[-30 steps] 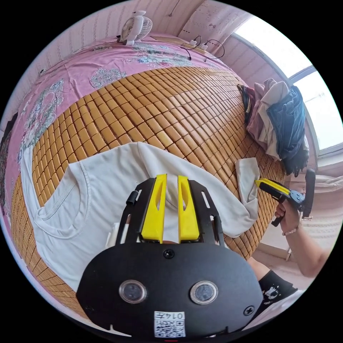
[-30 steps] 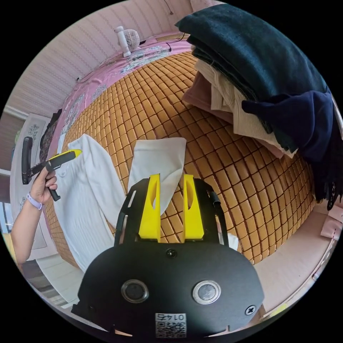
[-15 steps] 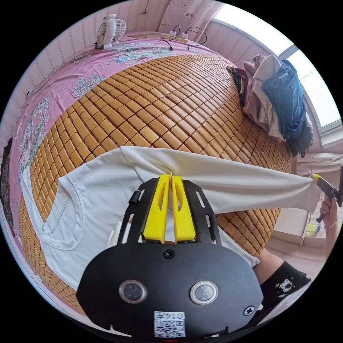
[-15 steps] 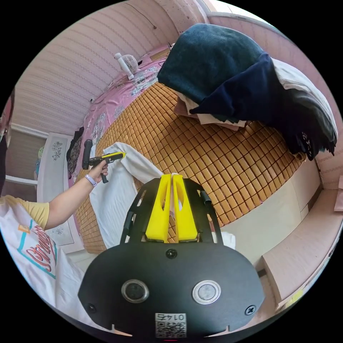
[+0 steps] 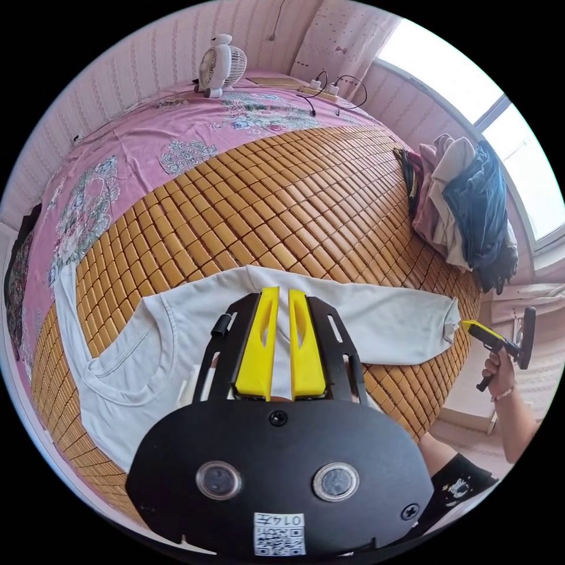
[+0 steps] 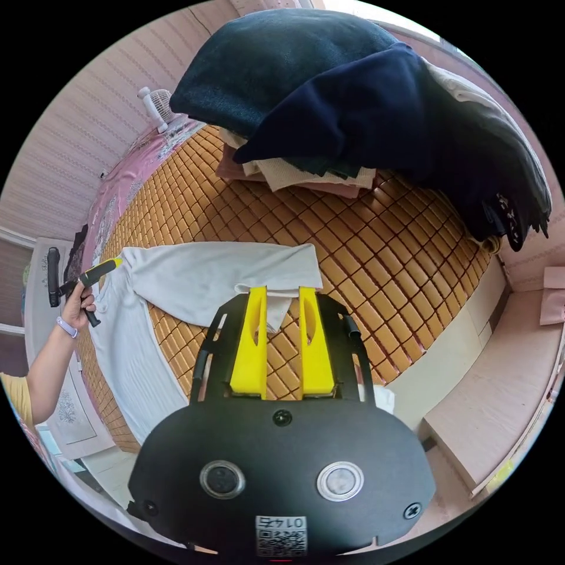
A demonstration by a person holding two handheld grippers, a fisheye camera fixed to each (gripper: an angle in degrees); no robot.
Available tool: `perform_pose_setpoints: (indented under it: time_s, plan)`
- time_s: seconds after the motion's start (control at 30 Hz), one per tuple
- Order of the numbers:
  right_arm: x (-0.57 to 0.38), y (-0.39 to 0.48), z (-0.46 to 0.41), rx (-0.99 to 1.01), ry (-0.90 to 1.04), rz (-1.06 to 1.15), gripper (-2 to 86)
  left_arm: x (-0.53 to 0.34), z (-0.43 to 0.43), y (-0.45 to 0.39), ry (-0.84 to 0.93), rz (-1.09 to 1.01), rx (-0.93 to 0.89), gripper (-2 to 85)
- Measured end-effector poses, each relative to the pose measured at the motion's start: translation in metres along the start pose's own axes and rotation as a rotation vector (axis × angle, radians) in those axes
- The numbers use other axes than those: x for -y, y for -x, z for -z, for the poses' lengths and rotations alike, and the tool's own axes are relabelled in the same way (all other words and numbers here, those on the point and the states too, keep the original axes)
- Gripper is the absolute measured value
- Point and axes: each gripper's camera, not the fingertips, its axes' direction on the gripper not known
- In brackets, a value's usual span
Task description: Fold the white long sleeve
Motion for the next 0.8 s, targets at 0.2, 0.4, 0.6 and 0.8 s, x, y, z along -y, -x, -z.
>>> perform_pose_setpoints:
  time_s: [0.2,0.4,0.6,0.8]
  plan:
    - [-0.005,-0.027,-0.023,0.051,0.020,-0.226,3.3,0.012,-0.032,-0.006,0.103,0.022,0.036,4.0]
    - [-0.018,-0.052,0.024,0.057,-0.063,-0.165,0.8,0.016,-0.027,-0.015,0.105,-0.002,0.045,2.8]
    - [-0.021,-0.080,0.032,-0.199,0.080,-0.031,0.9,0.022,-0.023,-0.032,0.141,-0.079,0.085,1.2]
    - [0.005,-0.064,0.027,-0.111,0.032,0.038,5.2,0.022,-0.018,-0.046,0.164,-0.138,0.121,-0.5]
